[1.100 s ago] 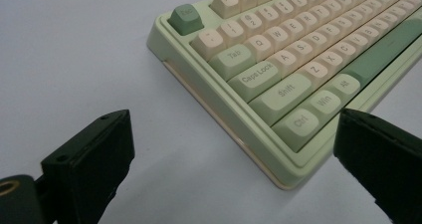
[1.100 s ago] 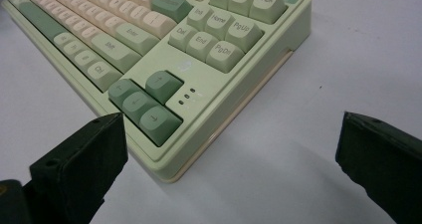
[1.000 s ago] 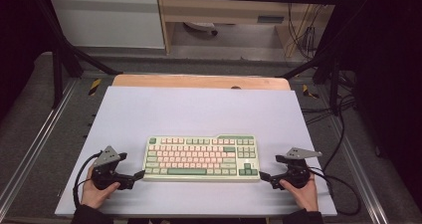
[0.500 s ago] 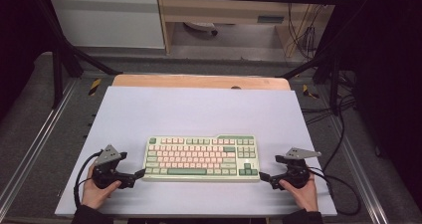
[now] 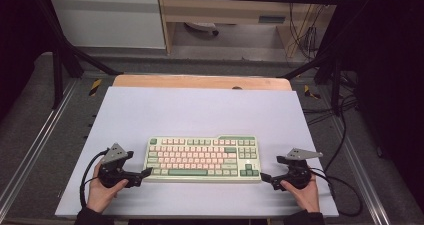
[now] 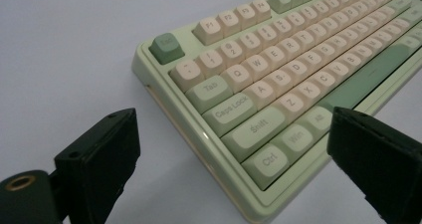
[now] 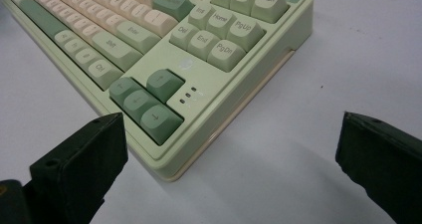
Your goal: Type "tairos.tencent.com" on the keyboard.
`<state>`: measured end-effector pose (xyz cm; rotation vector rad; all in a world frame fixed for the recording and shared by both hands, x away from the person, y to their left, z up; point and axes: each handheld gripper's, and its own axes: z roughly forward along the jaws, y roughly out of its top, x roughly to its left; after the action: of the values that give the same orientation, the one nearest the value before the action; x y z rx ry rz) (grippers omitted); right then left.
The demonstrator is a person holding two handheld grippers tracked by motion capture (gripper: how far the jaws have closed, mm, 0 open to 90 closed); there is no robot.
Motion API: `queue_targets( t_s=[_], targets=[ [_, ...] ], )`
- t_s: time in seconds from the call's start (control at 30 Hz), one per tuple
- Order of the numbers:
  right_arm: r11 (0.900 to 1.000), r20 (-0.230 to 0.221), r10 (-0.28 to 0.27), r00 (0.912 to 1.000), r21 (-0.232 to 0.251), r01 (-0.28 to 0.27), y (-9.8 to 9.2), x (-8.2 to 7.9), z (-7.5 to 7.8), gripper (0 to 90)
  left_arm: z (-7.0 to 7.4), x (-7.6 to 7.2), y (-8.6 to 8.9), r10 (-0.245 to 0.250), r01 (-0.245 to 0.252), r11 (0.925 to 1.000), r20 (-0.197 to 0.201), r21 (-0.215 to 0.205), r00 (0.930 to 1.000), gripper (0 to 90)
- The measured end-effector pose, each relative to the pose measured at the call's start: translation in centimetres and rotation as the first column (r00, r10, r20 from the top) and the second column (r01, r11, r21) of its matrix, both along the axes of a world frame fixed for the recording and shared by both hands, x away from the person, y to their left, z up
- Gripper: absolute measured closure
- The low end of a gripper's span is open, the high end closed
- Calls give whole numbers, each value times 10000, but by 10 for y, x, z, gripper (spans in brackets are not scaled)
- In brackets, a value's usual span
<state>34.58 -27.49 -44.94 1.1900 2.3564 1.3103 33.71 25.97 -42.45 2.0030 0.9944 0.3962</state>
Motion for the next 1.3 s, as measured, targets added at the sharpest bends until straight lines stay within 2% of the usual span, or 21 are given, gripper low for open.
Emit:
queue_targets(
  t_s=[0.2, 0.57, 0.67, 1.3],
  targets=[
    [10000, 0, -1, 10000, -33, 1, 0, 0, 0, 5, 5, 0, -13, -13, 13, 10000, -23, 72, 10000, 110],
    [10000, -57, 15, 10000, -28, -15, 1, 0, 0, 5, 15, 3, -39, -51, 52, 9998, -35, 214, 10000, 310],
    [10000, -64, 27, 10000, -40, -28, 1, 0, 0, 5, 19, 6, -49, -95, 95, 9999, -31, 58, 10000, 369],
    [9999, -64, 57, 10000, -85, -58, 1, 0, -1, 5, 17, 21, -80, -278, 278, 9996, -245, -21, 9993, 714]
  ],
)
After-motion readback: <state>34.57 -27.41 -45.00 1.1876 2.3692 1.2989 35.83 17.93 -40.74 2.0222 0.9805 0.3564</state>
